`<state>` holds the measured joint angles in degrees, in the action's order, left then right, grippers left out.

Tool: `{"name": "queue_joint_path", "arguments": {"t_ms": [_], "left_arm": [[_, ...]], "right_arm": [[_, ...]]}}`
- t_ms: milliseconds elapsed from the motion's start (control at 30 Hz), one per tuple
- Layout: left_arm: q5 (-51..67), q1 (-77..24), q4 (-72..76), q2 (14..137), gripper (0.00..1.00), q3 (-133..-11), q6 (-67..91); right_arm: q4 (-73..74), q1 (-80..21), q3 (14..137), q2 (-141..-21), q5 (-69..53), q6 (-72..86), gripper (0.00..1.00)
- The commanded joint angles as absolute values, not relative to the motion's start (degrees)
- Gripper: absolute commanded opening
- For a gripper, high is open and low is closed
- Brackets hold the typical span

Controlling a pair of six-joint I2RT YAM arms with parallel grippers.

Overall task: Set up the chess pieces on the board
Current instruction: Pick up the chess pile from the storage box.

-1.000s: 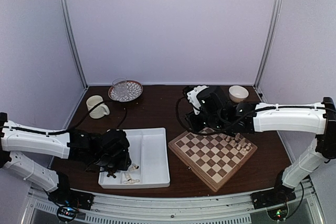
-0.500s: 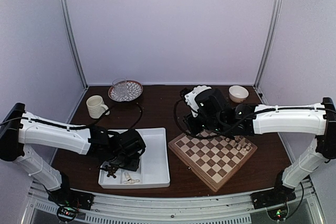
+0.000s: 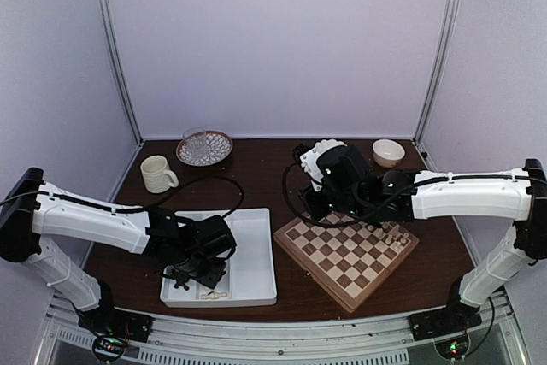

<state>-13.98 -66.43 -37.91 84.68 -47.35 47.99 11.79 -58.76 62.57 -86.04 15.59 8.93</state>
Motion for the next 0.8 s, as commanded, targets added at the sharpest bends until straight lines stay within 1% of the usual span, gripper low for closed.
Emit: {"name": "queue_joint_path", "arguments": {"t_ms": [0,233,300,467,533,633,667,733,767], "left_arm": [[-11.6,-66.7,-36.1,84.1,0.44,-46.2,42.9],[-12.0,-66.8,-35.3,85.5,0.49,-46.0,40.8],[-11.9,-66.6,-35.3,86.5,0.49,-46.3,40.1],[-13.0,-66.7,-36.4,90.1,0.44,-47.9,39.2],[-13.0,-66.7,-37.3,91.9,0.39,-48.8,38.7],[-12.1,-66.7,-37.3,93.4,0.28,-49.5,38.4],[-12.0,-66.7,-37.2,93.5,0.23,-49.6,38.3],[-12.5,-66.7,-37.2,92.9,0.08,-49.6,38.3],[-13.0,-66.7,-37.1,92.1,0.05,-49.4,38.3]], "right_arm": [[11.6,-59.2,63.1,-86.6,17.2,8.5,0.38],[11.8,-59.2,63.5,-87.4,16.8,8.5,0.38],[11.8,-59.3,63.5,-87.4,16.8,8.5,0.38],[11.7,-59.5,63.4,-87.4,16.7,8.4,0.38],[11.6,-59.6,63.4,-87.4,16.7,8.4,0.38],[11.6,-59.6,63.5,-87.3,16.8,8.4,0.38],[11.6,-59.7,63.4,-87.3,16.9,8.3,0.38],[11.6,-59.8,63.3,-87.1,17.0,8.4,0.38],[11.5,-59.8,63.2,-87.0,17.1,8.4,0.38]]}}
